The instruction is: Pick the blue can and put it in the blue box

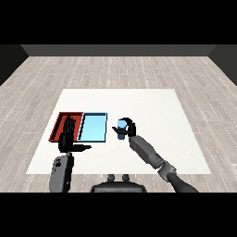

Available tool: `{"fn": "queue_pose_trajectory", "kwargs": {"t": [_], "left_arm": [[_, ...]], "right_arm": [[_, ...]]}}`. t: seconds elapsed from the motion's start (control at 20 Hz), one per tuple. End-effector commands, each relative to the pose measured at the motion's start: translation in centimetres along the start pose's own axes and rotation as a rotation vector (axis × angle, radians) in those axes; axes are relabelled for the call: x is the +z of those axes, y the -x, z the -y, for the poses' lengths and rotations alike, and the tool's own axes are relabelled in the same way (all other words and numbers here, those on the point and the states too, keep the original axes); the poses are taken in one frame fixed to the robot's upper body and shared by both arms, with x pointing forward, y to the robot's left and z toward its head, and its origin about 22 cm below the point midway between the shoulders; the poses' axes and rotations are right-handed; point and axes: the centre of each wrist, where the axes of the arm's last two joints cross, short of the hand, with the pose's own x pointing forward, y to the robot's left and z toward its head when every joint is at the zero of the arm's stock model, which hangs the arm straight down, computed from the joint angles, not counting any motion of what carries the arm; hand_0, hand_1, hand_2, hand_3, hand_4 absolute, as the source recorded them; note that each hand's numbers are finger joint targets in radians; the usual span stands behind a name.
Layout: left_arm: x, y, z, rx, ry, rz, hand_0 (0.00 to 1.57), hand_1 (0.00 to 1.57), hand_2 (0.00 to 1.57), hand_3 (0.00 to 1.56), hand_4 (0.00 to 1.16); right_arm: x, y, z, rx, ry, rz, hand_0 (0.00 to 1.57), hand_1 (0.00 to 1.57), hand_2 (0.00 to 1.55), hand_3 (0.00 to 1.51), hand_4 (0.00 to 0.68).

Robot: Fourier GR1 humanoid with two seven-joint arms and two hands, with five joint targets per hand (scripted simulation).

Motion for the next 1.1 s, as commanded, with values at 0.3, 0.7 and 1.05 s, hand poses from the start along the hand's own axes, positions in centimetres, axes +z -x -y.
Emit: {"fn": "queue_pose_trajectory", "kwargs": {"t": [0.3, 0.7, 1.05], "left_arm": [[-0.2, 0.4, 1.6, -0.021, 0.071, -0.043, 0.0, 0.0, 0.0, 0.0, 0.0], [-1.1, 0.9, 5.7, 0.016, 0.175, -0.124, 0.0, 0.0, 0.0, 0.0, 0.0], [-1.0, 1.9, 7.2, 0.003, 0.182, -0.175, 0.0, 0.0, 0.0, 0.0, 0.0]], "right_arm": [[-2.1, -4.0, -0.5, 0.088, -0.029, 0.078, 1.43, 1.43, 1.45, 1.4, 0.624], [-1.4, -8.4, -1.4, 0.151, -0.072, 0.225, 1.44, 1.44, 1.45, 1.4, 0.615], [0.9, -10.4, 3.9, 0.192, -0.086, 0.245, 1.42, 1.42, 1.44, 1.41, 0.622]]}}
